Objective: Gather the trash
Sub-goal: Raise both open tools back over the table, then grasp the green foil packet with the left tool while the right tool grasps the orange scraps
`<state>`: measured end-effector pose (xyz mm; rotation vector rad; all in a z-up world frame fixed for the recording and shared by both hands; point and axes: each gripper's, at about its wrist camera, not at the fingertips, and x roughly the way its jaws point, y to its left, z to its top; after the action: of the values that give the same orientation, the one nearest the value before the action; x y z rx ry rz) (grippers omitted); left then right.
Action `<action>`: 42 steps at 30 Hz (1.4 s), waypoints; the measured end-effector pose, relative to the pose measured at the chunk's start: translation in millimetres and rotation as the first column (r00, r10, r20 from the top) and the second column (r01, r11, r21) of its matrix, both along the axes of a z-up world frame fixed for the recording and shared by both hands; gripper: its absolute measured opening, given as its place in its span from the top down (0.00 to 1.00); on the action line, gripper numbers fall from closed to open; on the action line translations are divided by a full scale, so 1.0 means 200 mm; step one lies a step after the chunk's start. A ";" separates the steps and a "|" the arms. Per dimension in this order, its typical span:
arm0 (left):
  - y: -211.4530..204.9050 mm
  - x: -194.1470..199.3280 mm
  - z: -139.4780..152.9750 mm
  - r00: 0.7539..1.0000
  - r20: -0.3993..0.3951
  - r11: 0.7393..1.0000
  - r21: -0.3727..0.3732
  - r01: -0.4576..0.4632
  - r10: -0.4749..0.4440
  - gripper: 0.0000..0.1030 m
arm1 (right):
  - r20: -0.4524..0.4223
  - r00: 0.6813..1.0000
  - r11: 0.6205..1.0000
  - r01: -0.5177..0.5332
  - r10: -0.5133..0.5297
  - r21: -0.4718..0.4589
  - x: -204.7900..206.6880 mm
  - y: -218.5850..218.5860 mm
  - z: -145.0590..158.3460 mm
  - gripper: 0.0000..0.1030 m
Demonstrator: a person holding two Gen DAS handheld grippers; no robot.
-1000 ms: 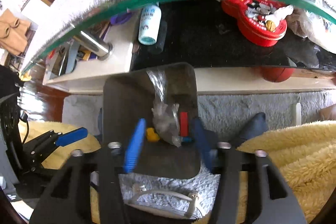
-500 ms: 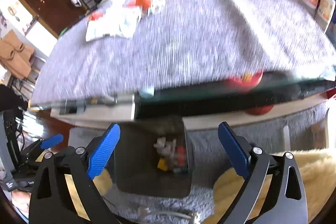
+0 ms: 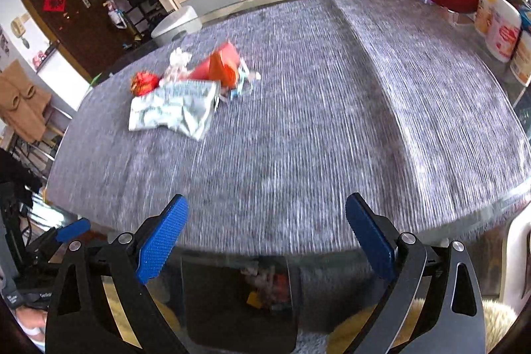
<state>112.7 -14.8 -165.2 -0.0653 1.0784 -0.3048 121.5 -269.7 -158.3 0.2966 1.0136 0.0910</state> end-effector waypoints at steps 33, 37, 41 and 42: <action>-0.08 0.70 -0.11 1.000 -0.018 0.997 -0.080 0.008 -0.010 0.20 | 0.020 0.999 0.999 -0.045 0.044 0.019 0.65 0.09 -0.09 0.14; -0.09 0.72 -0.11 1.000 -0.017 0.995 -0.100 0.013 -0.015 0.32 | 0.010 0.998 0.997 -0.070 0.070 0.038 0.68 0.08 -0.11 0.32; -0.11 0.72 -0.10 0.999 -0.013 0.993 -0.109 0.039 -0.040 0.49 | 0.016 0.995 0.994 -0.100 0.099 0.052 0.68 0.08 -0.12 0.53; -0.12 0.71 -0.10 0.999 -0.010 0.993 -0.109 0.045 -0.046 0.55 | 0.020 0.993 0.992 -0.114 0.113 0.051 0.68 0.09 -0.12 0.59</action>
<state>254.9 -38.7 -184.5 -0.1400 1.0759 -0.4048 257.5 -251.7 -182.0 0.2849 1.0122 0.2226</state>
